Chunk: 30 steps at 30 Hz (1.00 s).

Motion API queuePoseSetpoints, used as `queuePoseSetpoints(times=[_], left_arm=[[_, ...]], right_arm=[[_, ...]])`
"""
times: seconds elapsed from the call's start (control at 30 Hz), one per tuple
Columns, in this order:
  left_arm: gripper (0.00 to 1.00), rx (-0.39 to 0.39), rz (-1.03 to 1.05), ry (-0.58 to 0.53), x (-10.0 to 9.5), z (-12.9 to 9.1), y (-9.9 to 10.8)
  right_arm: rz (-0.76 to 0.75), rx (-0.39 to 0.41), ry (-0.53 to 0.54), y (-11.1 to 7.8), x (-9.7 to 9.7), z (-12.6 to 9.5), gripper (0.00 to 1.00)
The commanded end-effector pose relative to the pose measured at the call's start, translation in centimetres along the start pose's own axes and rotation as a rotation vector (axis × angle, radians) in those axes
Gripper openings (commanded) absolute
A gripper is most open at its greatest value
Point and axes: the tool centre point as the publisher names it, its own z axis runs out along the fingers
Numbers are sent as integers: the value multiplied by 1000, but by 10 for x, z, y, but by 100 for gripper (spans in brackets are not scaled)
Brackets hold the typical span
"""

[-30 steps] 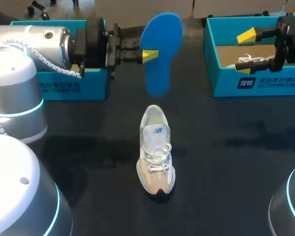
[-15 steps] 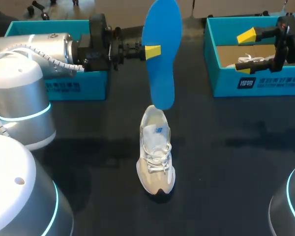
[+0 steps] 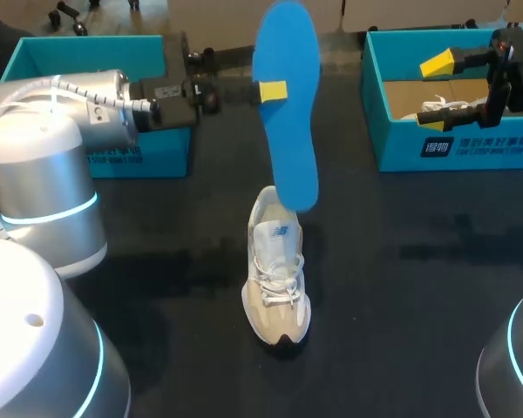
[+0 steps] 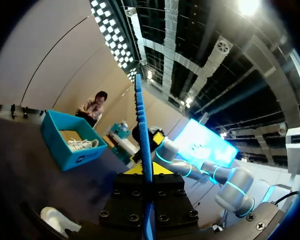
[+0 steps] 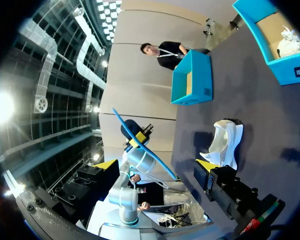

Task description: Take the shoe out of the shoebox, open the shoe tongue, remove and reinsert the insole, then place the shoe into the shoebox

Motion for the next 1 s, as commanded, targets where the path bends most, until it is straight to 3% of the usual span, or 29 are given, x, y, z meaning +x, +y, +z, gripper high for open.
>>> queuePoseSetpoints(times=[0.03,0.4,1.0], left_arm=[[0,-99,-221,-25,1,1,-3],[0,-148,-460,-17,-4,8,-1],[0,-117,-659,52,-17,22,7]], right_arm=[[0,-1,-1,0,0,1,100],[3,0,-10,0,1,1,100],[62,-57,-302,-8,37,5,100]])
